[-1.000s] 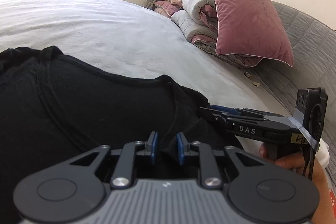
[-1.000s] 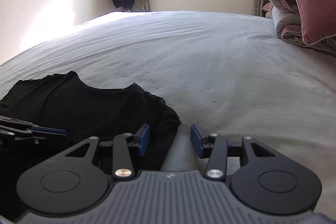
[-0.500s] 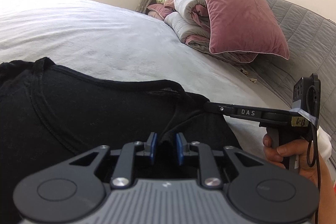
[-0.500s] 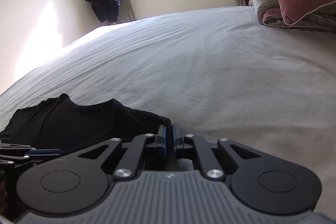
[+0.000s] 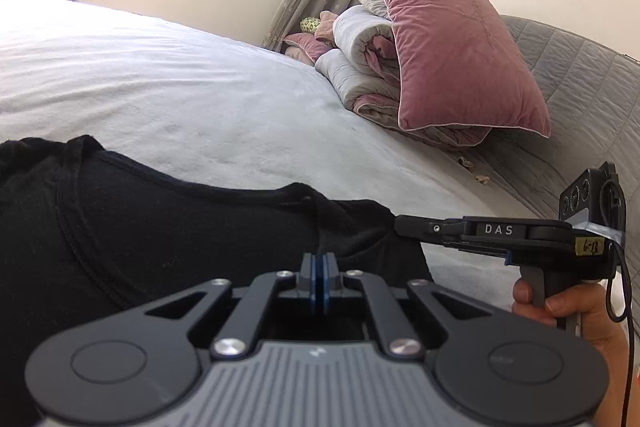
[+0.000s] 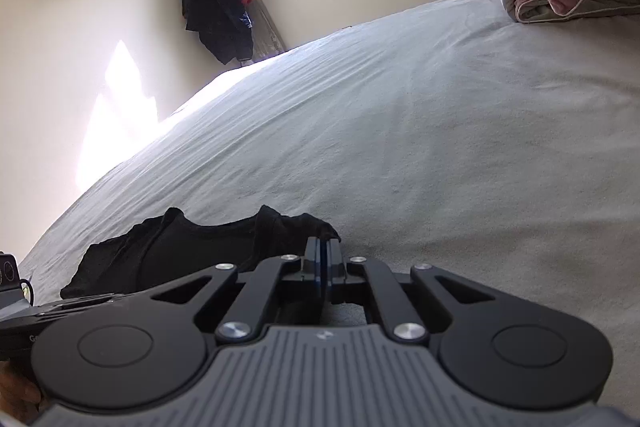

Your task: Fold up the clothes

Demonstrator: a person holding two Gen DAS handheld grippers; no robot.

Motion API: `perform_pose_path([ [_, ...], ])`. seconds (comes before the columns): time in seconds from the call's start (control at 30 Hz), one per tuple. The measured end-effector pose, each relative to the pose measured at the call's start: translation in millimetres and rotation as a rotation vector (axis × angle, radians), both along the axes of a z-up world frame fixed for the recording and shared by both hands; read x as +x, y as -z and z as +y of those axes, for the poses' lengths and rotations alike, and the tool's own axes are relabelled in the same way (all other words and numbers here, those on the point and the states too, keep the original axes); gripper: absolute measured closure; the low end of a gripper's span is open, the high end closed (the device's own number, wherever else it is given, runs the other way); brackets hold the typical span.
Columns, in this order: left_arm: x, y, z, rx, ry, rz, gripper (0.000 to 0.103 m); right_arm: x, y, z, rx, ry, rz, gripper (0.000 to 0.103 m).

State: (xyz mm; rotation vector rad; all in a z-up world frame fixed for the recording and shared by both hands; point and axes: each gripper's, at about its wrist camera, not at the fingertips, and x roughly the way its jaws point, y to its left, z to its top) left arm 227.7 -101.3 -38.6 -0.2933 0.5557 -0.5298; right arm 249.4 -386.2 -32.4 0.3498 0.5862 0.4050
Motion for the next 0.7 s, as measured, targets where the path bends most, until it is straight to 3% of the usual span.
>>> perform_pose_path([
  [0.17, 11, 10, -5, 0.049, -0.027, 0.072, 0.098, 1, 1, -2, -0.042, 0.06, 0.003, 0.099],
  [0.23, 11, 10, -2, 0.034, -0.033, 0.074, 0.098, 3, 6, -4, -0.073, 0.106, 0.024, 0.099],
  [0.3, 9, 7, 0, 0.021, -0.038, 0.054, 0.092, 3, 6, -8, -0.057, 0.119, 0.025, 0.099],
  [0.37, 7, 6, 0, 0.021, -0.04, 0.047, 0.08, 2, 5, -12, -0.026, 0.113, 0.026, 0.099],
  [0.43, 6, 5, 0, 0.023, -0.039, 0.047, 0.076, 3, 6, -14, 0.011, 0.096, 0.039, 0.088],
  [0.57, 5, 2, 2, 0.018, -0.041, 0.045, 0.074, 6, 8, -9, 0.025, 0.06, 0.069, 0.087],
  [0.7, 6, -3, 12, 0.013, -0.07, 0.063, 0.07, 3, 3, -4, 0.012, 0.049, 0.064, 0.073],
])
